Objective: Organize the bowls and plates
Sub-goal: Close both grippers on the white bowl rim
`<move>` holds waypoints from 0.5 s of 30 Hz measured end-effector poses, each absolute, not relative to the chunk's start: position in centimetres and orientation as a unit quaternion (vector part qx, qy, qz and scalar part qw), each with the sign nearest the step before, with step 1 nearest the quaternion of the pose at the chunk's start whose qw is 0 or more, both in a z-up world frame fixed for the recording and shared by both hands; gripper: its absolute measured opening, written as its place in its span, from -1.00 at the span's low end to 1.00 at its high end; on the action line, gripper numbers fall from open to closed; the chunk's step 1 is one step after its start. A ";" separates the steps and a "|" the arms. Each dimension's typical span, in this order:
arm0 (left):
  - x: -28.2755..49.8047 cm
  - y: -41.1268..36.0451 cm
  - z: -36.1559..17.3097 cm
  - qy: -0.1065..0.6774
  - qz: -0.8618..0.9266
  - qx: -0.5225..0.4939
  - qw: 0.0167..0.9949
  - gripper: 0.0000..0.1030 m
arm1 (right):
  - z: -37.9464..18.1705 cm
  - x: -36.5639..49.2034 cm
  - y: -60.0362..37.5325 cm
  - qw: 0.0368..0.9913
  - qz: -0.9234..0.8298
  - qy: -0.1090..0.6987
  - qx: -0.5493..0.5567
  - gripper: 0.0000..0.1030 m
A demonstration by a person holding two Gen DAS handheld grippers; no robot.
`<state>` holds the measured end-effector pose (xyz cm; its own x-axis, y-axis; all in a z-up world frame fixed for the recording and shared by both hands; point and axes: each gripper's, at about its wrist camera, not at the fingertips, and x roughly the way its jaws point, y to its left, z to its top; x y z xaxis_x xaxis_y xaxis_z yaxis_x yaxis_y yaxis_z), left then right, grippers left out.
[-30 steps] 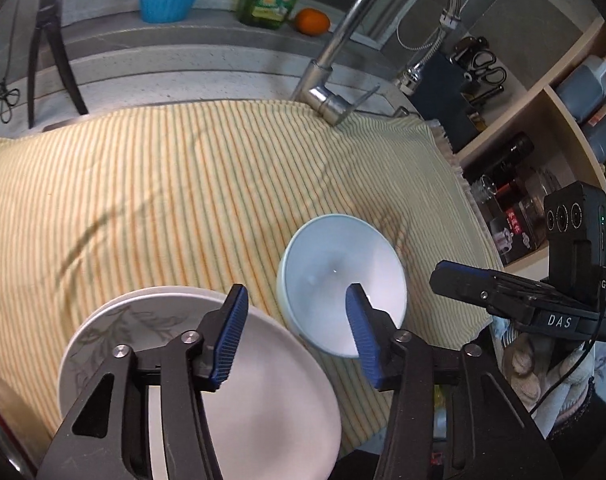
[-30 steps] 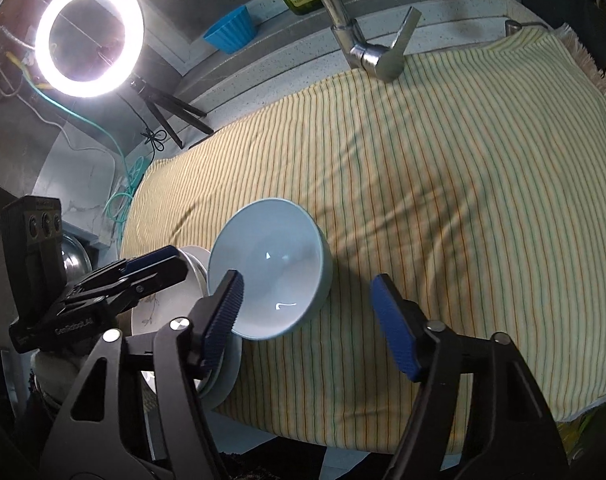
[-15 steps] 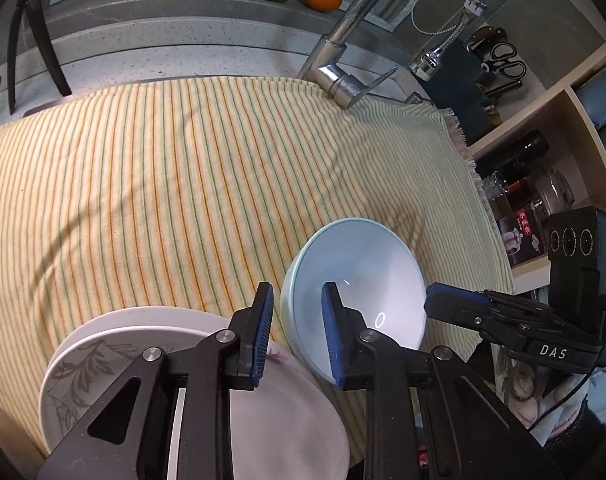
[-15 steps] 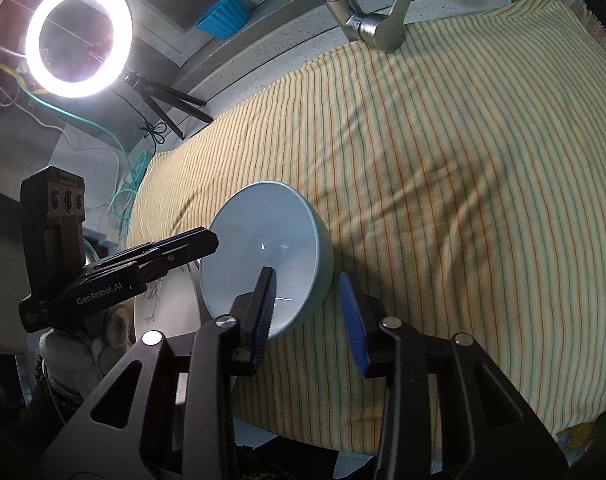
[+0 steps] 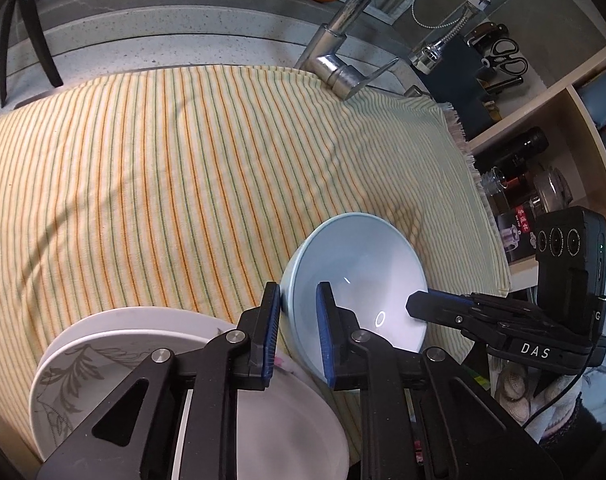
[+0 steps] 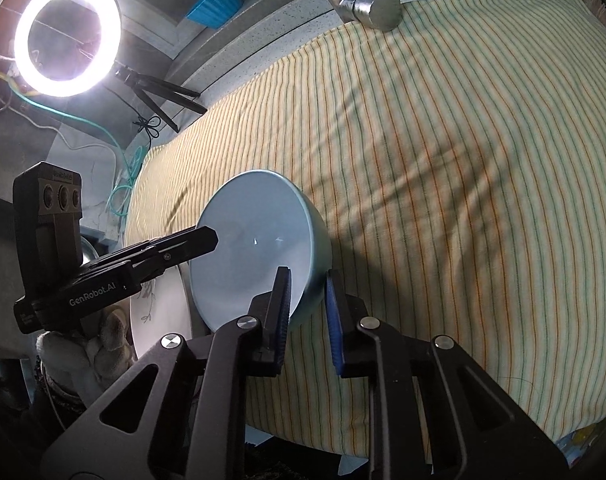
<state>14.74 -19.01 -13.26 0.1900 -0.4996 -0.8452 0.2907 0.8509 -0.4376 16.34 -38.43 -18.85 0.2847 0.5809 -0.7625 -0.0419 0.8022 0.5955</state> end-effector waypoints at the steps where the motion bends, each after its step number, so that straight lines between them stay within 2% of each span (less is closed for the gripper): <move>1: 14.7 -19.0 -13.2 0.581 -0.258 -0.090 0.766 -0.69 | -18.9 16.3 -38.4 0.764 0.202 0.563 0.241 -0.66; 15: 13.9 -17.7 -10.4 0.552 -0.257 -0.110 0.785 -0.69 | -15.0 16.1 -38.2 0.782 0.211 0.534 0.243 -0.66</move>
